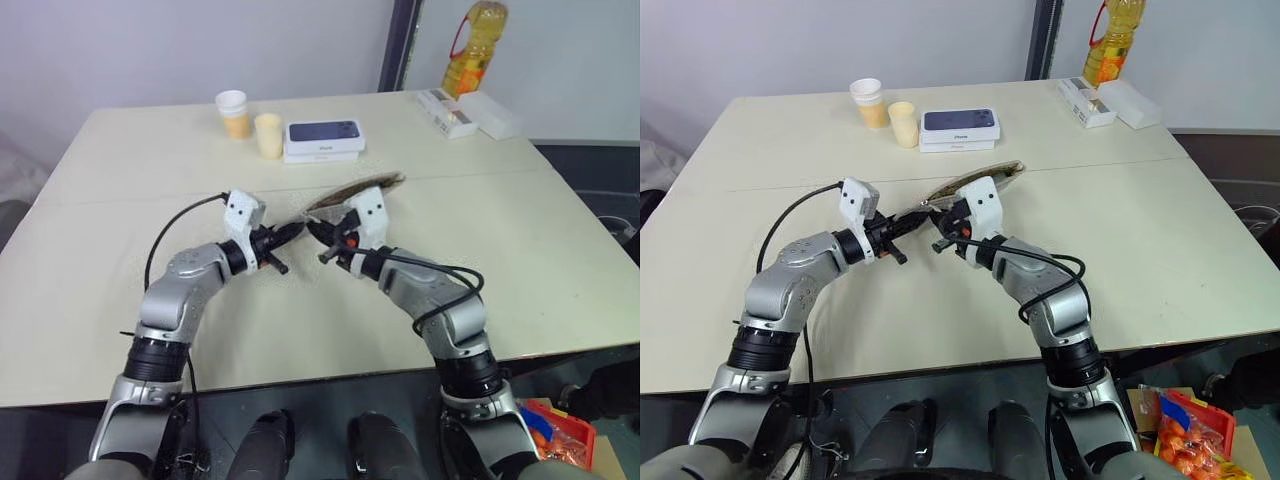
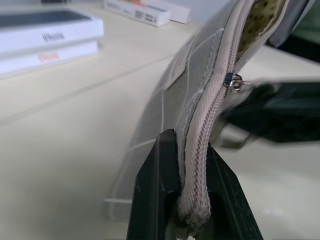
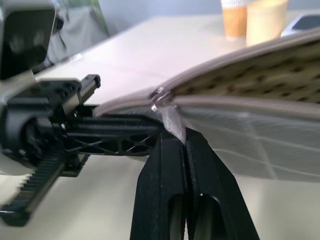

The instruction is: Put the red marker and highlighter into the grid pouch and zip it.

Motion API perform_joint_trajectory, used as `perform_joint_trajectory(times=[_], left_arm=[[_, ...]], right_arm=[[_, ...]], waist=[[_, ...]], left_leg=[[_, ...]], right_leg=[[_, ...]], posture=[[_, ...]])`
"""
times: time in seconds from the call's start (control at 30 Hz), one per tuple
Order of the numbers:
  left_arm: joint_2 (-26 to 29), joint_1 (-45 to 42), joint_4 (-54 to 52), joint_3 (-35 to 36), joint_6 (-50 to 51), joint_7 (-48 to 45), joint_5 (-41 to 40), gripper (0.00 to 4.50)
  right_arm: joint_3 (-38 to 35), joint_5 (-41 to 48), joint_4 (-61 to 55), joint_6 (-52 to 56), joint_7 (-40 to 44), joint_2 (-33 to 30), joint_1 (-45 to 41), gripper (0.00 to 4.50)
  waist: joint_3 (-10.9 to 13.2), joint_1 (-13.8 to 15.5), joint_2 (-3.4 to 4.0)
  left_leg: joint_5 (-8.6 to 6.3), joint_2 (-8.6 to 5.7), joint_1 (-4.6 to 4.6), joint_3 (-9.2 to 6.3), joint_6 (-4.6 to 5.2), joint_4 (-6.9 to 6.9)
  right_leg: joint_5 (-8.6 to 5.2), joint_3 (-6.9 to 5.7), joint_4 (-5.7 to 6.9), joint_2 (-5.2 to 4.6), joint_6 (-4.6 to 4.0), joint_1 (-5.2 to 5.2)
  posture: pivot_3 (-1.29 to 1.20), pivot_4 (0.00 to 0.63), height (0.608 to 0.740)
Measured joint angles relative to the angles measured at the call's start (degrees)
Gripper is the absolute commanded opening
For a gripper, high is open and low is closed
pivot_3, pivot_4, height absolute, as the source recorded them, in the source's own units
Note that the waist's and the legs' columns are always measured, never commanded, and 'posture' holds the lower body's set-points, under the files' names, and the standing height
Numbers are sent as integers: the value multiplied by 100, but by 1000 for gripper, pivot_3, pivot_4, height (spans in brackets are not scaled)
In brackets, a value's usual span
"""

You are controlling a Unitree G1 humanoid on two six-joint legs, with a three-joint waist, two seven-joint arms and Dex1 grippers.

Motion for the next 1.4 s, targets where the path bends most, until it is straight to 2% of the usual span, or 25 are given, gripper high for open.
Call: perform_joint_trajectory(times=[0.3, 0.63, 0.87, 0.97, 1.07, 1.17, 1.4], left_arm=[[473, -101, 943, 56, -1801, -33, 904, 0], [656, 130, 1365, 77, -2674, -154, 1070, 0], [928, 358, 1594, 231, -2866, -191, 1173, 0], [932, 567, 1421, 247, -2634, -448, 965, 1043], [946, 914, 1094, 267, -2233, -663, 733, 2562], [1004, 1307, 777, 336, -1874, -693, 564, 4094], [1164, 2281, 146, 981, -1025, -538, 106, 4094]], right_arm=[[-976, 554, -275, 174, -160, -333, -188, 51], [-1480, 557, 43, 66, -292, -1057, -247, 51], [-1673, 467, 121, -3, -258, -1455, -130, 51], [-1434, 595, 14, 177, 189, -1684, 212, 881], [-1084, 647, -155, 266, 633, -1946, 608, 2389], [-1031, 601, -176, 244, 755, -2121, 770, 3933], [-897, 486, -311, -49, 1138, -2347, 1160, 3933]], waist=[[1, 3, 1], [1, 0, 1], [1, -20, 1], [1, -8, 1], [1, -7, 2], [1, -14, 2], [1, -6, 2]], left_leg=[[0, 0, -6, 2, 0, -2], [0, 0, -14, 3, 1, 0], [0, 2, -15, 4, 2, -3], [0, 2, -17, 4, 2, -1], [-1, 1, -20, 5, 3, 3], [-1, 2, -20, 4, 3, 3], [-2, 4, -20, 3, 3, 1]], right_leg=[[0, 1, -1, -3, 0, -7], [0, 0, -1, -5, 0, -13], [0, 1, 0, -3, 0, -15], [0, 0, -1, -5, 0, -14], [0, 0, -1, -8, 1, -15], [0, 0, -1, -9, 0, -16], [-1, 0, -4, -11, -2, -16]], posture=[[0, 150, 740], [0, 150, 740], [0, 150, 740], [0, 150, 740], [0, 150, 740], [0, 150, 740], [0, 150, 740]])
